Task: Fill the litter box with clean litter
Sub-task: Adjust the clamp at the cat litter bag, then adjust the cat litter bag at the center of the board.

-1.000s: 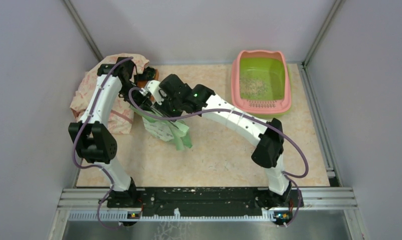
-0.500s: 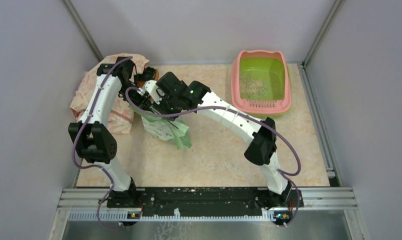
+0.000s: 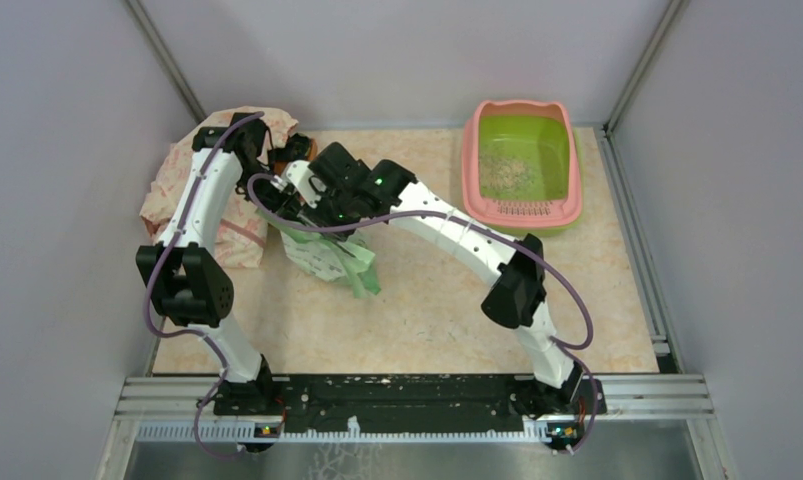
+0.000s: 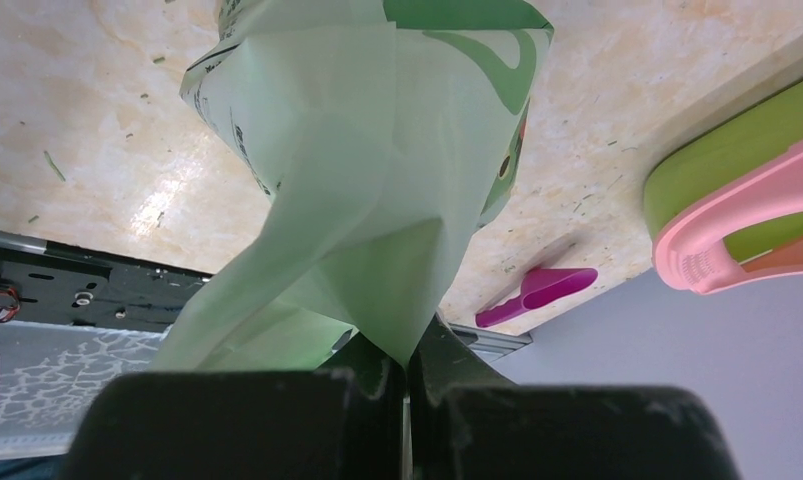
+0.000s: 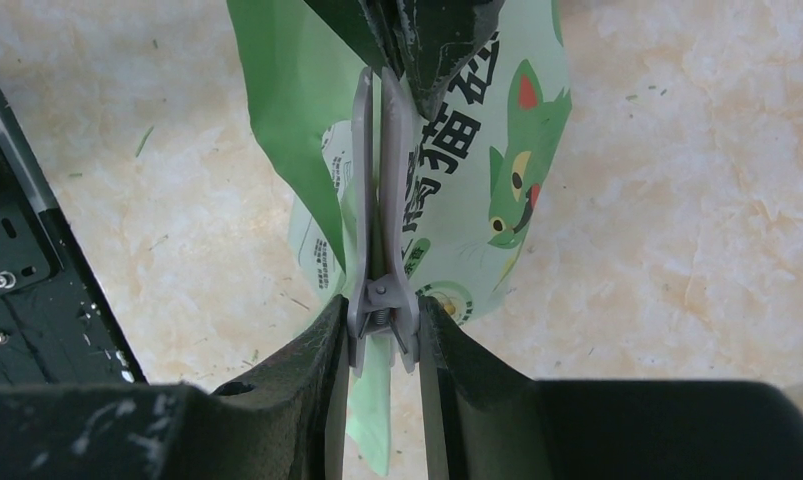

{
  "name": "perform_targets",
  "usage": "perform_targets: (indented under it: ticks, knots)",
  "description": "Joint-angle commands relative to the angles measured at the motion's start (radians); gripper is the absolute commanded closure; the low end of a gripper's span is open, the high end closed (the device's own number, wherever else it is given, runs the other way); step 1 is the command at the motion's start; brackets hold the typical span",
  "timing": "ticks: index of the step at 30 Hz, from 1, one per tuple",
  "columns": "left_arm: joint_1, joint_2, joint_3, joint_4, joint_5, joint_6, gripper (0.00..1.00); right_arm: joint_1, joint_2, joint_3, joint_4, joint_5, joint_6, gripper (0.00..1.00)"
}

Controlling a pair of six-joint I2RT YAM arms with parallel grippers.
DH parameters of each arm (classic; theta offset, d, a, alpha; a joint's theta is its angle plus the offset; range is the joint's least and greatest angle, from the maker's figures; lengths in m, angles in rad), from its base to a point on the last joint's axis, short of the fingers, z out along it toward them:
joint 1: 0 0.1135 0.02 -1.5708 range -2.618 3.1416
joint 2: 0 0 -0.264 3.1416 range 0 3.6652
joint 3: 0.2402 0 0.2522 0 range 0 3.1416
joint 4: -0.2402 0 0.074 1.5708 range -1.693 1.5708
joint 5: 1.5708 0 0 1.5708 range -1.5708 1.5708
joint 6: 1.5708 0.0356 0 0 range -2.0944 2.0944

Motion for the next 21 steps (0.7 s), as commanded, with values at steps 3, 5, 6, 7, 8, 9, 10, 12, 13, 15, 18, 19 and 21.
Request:
perform_targets:
  ticks: [3,5,6,7,8,9,10,12,13,15,18,19,21]
  knots:
    - [0.011,-0.056,0.074,-0.005,0.039,0.012,1.00,-0.015,-0.027,-0.100,0.102,0.002,-0.019,0.83]
    - [0.011,-0.054,0.073,-0.002,0.041,0.013,1.00,-0.017,-0.087,-0.206,0.180,-0.014,-0.009,0.62]
    - [0.011,-0.053,0.074,-0.002,0.040,0.013,1.00,-0.024,-0.128,-0.273,0.236,-0.029,0.003,0.57]
    - [0.011,-0.052,0.073,-0.001,0.040,0.014,1.00,-0.031,-0.175,-0.348,0.304,-0.041,0.021,0.55]
    - [0.011,-0.050,0.072,0.000,0.043,0.017,1.00,-0.041,-0.215,-0.413,0.357,-0.068,0.037,0.53]
    - [0.011,-0.050,0.072,-0.001,0.042,0.019,1.00,-0.051,-0.259,-0.484,0.416,-0.085,0.052,0.52]
    - [0.011,-0.050,0.071,-0.001,0.043,0.022,1.00,-0.061,-0.301,-0.555,0.476,-0.093,0.069,0.51]
    - [0.011,-0.049,0.070,0.000,0.039,0.023,1.00,-0.080,-0.375,-0.679,0.576,-0.122,0.088,0.51]
    - [0.011,-0.050,0.068,0.002,0.040,0.024,1.00,-0.089,-0.407,-0.733,0.623,-0.121,0.103,0.50]
    - [0.011,-0.049,0.064,0.003,0.043,0.024,1.00,-0.105,-0.449,-0.807,0.683,-0.155,0.120,0.51]
    - [0.011,-0.051,0.058,0.009,0.043,0.023,1.00,-0.110,-0.465,-0.858,0.705,-0.165,0.122,0.55]
    - [0.011,-0.053,0.056,0.009,0.043,0.023,1.00,-0.110,-0.472,-0.878,0.726,-0.161,0.127,0.57]
    - [0.011,-0.054,0.051,0.010,0.043,0.021,1.00,-0.114,-0.478,-0.904,0.757,-0.173,0.135,0.64]
